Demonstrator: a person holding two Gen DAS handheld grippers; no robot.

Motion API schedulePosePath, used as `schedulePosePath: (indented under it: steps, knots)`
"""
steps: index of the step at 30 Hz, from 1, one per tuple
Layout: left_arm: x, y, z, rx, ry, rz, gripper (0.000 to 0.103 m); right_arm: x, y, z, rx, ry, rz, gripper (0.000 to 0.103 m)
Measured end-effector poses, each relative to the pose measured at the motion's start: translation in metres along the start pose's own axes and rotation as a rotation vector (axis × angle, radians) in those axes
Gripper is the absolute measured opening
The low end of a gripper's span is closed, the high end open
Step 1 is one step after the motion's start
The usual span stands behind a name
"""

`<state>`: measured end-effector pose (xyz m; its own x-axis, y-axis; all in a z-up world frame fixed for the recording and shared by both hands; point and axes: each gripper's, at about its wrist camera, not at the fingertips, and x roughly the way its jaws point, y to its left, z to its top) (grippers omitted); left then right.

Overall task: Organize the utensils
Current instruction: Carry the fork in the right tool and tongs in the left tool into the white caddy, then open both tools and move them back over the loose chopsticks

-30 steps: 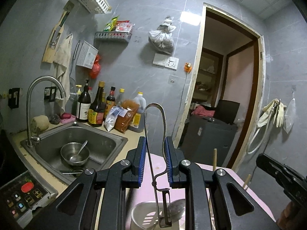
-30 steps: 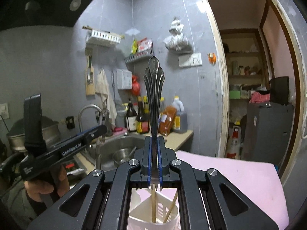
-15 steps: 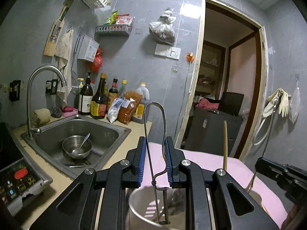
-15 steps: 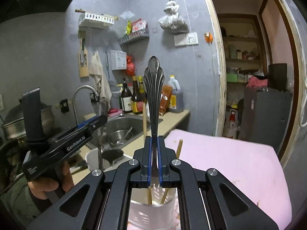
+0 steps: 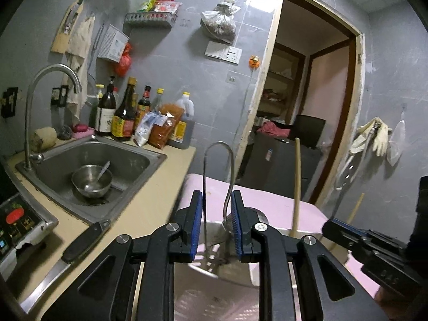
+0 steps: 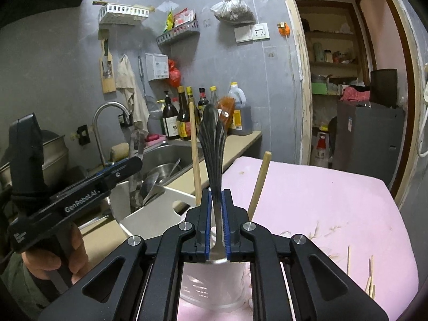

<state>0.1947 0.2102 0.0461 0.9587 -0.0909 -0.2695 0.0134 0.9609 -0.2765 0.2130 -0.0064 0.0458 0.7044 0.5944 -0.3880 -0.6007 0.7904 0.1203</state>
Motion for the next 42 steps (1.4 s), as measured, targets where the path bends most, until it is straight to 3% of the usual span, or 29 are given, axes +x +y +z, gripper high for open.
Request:
schedulePosePath:
  steps: [5,8,10,14,19,21,25,29,33,42]
  knots:
    - [-0.01,-0.002,0.005,-0.018,-0.01,-0.04,0.022,-0.011,0.004,0.003,-0.031,-0.041,0.006,0.009]
    - [-0.018,-0.007,0.011,-0.026,-0.031,-0.054,0.03,-0.02,0.007,0.009,-0.054,-0.081,0.013,0.013]
    - [-0.022,-0.011,0.016,-0.027,-0.045,-0.062,0.032,-0.026,0.008,0.012,-0.07,-0.113,0.013,0.021]
    - [-0.029,-0.023,0.025,-0.016,-0.067,-0.064,0.04,-0.041,0.006,0.021,-0.082,-0.176,0.023,0.025]
    - [-0.037,-0.041,0.033,0.001,-0.098,-0.074,0.052,-0.06,-0.004,0.031,-0.066,-0.256,0.016,0.046]
    - [-0.041,-0.049,0.035,0.004,-0.121,-0.084,0.062,-0.069,-0.01,0.033,-0.054,-0.286,0.005,0.053]
    - [-0.049,-0.067,0.038,0.021,-0.168,-0.104,0.079,-0.094,-0.022,0.036,-0.046,-0.367,-0.065,0.078]
    - [-0.055,-0.089,0.038,0.066,-0.207,-0.12,0.096,-0.119,-0.034,0.034,-0.069,-0.435,-0.144,0.09]
    - [-0.057,-0.112,0.032,0.112,-0.218,-0.153,0.099,-0.141,-0.048,0.028,-0.096,-0.474,-0.22,0.102]
    - [-0.043,-0.161,0.001,0.19,-0.161,-0.211,0.1,-0.172,-0.08,0.0,-0.132,-0.443,-0.341,0.103]
